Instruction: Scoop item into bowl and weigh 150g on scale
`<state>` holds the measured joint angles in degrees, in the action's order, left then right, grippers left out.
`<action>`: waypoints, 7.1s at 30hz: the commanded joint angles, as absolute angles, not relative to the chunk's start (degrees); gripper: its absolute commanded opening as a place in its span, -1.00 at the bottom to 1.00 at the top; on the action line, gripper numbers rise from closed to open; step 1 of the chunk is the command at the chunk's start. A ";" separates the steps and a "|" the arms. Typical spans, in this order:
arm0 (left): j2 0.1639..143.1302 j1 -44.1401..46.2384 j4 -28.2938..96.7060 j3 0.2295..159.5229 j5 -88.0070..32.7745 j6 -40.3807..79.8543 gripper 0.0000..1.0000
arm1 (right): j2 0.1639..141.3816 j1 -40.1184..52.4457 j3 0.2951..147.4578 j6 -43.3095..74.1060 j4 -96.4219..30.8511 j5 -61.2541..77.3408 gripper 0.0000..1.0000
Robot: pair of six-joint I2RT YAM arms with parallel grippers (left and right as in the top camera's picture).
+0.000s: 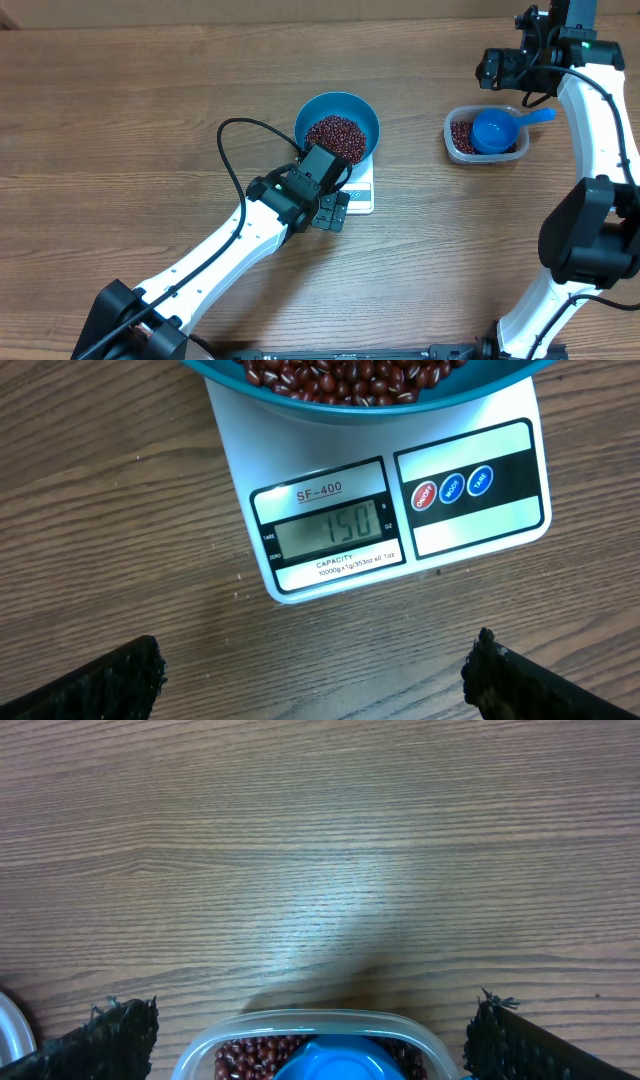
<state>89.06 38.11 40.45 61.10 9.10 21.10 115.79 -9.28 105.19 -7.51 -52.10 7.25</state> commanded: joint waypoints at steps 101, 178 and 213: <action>89.58 37.85 40.18 60.73 10.04 22.33 0.99 | 49.58 -5.19 56.99 -7.46 -29.41 11.62 1.00; 89.58 37.85 40.21 60.73 10.04 22.33 0.99 | 0.16 -4.45 0.45 -1.30 -3.70 12.03 1.00; 88.86 37.87 40.21 60.73 10.07 22.33 0.99 | 0.16 -4.45 0.45 -1.30 -3.70 12.01 1.00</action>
